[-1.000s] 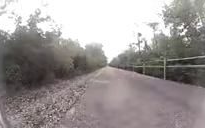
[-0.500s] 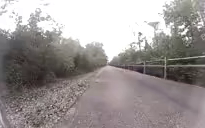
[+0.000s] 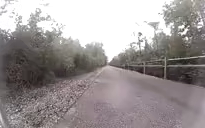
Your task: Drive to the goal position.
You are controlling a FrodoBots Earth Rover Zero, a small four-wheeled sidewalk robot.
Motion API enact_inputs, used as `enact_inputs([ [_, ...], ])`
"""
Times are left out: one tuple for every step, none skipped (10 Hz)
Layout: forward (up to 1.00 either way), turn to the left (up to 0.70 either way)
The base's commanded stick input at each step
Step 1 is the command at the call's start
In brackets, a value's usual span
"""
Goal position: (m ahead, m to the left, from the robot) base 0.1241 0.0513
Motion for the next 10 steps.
enact_inputs([
  [0.06,0.0],
  [0.06,0.0],
  [0.06,0.0],
  [0.06,0.0],
  [0.06,0.0],
  [0.06,0.0],
  [0.06,0.0],
  [0.06,0.0],
  [0.06,0.0],
  [0.06,0.0],
])
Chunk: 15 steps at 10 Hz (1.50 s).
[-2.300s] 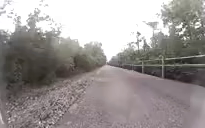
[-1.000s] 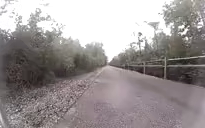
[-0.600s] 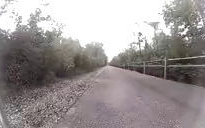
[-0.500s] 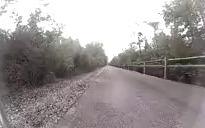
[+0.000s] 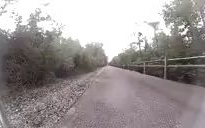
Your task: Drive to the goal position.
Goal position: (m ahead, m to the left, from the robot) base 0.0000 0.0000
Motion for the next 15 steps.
enact_inputs([
  [0.06,0.0],
  [0.06,0.0],
  [0.06,0.0],
  [0.06,0.0],
  [0.06,0.0],
  [0.06,0.0],
  [0.06,0.0],
  [0.06,0.0],
  [0.06,0.0],
  [0.06,0.0],
  [0.06,0.0],
  [0.06,0.0],
  [0.06,0.0],
  [0.06,0.0],
  [0.06,0.0],
])
